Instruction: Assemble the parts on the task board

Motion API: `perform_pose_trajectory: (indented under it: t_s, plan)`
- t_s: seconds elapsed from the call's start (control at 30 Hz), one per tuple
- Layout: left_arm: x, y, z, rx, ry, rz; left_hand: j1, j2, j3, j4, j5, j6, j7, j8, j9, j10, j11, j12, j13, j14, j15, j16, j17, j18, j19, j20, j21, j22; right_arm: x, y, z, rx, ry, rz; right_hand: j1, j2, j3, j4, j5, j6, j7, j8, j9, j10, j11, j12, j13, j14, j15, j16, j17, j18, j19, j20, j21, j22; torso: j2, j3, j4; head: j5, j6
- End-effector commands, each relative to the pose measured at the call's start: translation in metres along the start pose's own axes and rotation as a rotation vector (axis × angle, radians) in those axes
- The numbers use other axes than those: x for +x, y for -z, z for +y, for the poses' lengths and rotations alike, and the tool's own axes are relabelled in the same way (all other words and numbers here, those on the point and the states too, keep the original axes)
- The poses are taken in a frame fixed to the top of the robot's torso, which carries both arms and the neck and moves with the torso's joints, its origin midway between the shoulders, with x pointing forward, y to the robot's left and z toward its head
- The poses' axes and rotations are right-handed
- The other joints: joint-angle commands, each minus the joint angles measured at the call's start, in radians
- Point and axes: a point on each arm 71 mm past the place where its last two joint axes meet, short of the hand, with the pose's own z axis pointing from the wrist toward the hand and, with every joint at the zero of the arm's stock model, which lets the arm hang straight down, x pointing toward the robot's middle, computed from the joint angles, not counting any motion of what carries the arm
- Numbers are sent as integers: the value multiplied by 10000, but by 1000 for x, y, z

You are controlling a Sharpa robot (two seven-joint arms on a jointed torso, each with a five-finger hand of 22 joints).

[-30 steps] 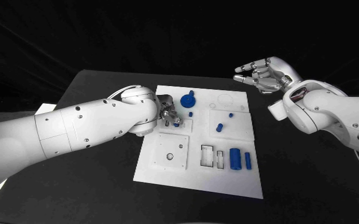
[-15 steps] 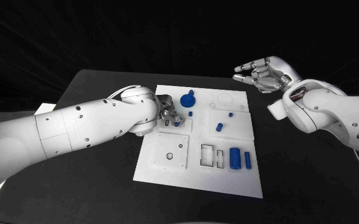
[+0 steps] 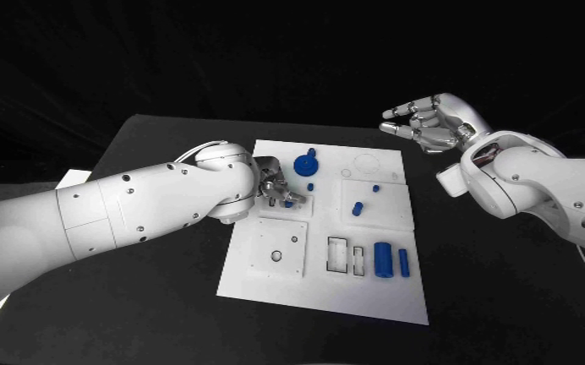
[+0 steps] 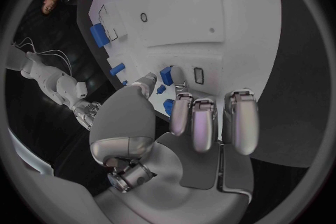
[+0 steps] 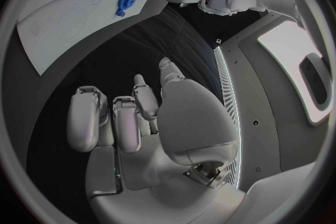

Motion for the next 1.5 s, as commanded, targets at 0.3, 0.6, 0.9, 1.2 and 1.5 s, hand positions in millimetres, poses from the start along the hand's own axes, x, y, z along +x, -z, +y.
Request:
perform_pose_trajectory:
  t_s: [0.3, 0.6, 0.9, 1.2, 1.5]
  plan:
    - [1, 2, 6, -91, 98, 140, 422, 292, -665, 165, 15, 87, -18, -24, 3, 73, -17, 84, 726, 1071, -59, 30, 2635, -147, 632, -73, 43, 1537, 1, 0, 0, -106, -16, 122, -57, 44, -81, 35, 71, -41, 10, 45, 12, -67, -4, -69, -12, 718, -2, -66, 1394, 111, -71, 23, -67, -31, 3, 0, 5, -13, -28]
    - [-5, 6, 9, -48, 296, 76, 491, 333, -811, 176, 14, 101, -22, -19, 4, 87, -20, 98, 746, 1071, -60, 30, 2635, -147, 633, -74, 42, 1539, 0, 0, 0, -91, -10, 120, -57, 44, -81, 35, 71, -41, 10, 45, 12, -67, -4, -69, -12, 718, -2, -66, 1394, 111, -71, 23, -67, -31, -2, 0, 13, -20, -33]
    - [-27, 14, 14, 39, 1137, 271, 369, 358, -1676, 229, 11, -418, 161, -245, -61, -509, 122, -618, -74, 1071, 31, 30, 2635, -89, 527, -10, -129, 1274, 0, -1, -2, -60, -8, 111, -57, 44, -81, 35, 71, -41, 10, 45, 12, -67, -4, -69, -12, 718, -2, -66, 1394, 111, -71, 23, -67, -31, 4, 0, -6, 6, -2]
    - [-68, 9, 33, -547, 998, 670, 892, 570, -2500, 225, -3, -1154, 613, -1018, -669, -1147, 526, -1203, -783, 1071, 381, 30, 2635, -17, 393, 312, -360, 950, 0, -1, -3, -36, -6, 95, -57, 44, -81, 35, 71, -41, 10, 45, 12, -67, -4, -69, -12, 718, -2, -66, 1394, 111, -71, 23, -67, -31, 8, 8, 7, 14, 42]
    - [-94, -7, 38, -1213, 257, 260, 1007, 791, -3013, 248, -178, -1045, 712, -1391, -1126, -1154, 624, -1160, -809, 1071, 480, 30, 2635, -28, 423, 430, -328, 1027, 1, -3, -3, -37, -8, 89, -57, 44, -81, 35, 71, -41, 10, 45, 12, -67, -4, -69, -12, 718, -2, -66, 1394, 111, -71, 23, -67, -31, 5, 2, 4, 51, 78]
